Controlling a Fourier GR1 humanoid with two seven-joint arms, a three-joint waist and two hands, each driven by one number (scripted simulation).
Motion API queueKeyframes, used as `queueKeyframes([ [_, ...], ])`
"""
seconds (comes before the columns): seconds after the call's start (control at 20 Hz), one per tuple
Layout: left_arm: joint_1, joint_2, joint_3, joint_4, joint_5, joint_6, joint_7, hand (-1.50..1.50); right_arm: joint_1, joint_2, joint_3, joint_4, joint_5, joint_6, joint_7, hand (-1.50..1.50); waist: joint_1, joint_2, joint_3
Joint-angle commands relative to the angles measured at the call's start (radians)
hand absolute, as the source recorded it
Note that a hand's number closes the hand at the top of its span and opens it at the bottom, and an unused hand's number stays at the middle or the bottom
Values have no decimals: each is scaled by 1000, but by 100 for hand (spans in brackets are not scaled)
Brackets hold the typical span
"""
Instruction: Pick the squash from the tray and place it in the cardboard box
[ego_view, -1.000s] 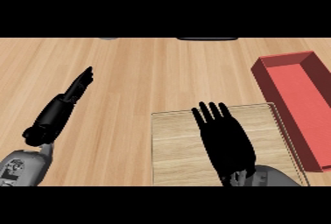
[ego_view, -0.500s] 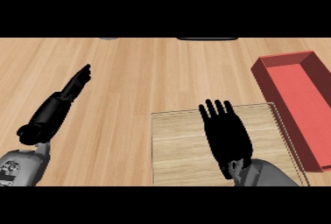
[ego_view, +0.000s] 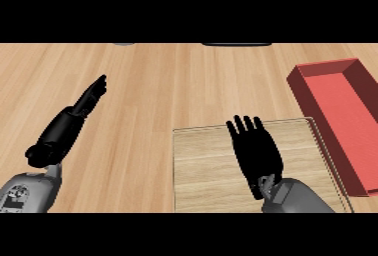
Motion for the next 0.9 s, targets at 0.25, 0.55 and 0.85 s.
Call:
queueKeyframes([
  [0.25, 20, -1, 76, -5, 12, -86, 5, 0, 9, 45, -41, 90, 126, -15, -48, -150, 1, 0, 0],
  [0.55, -24, -35, 91, 29, -33, -92, -7, 0, 40, 18, -122, 125, 151, -42, -156, -150, -1, 0, 0],
  [0.85, 1, -60, 77, -15, -39, -85, 28, 0, -9, -9, -89, 229, 177, -162, -335, 150, 3, 0, 0],
])
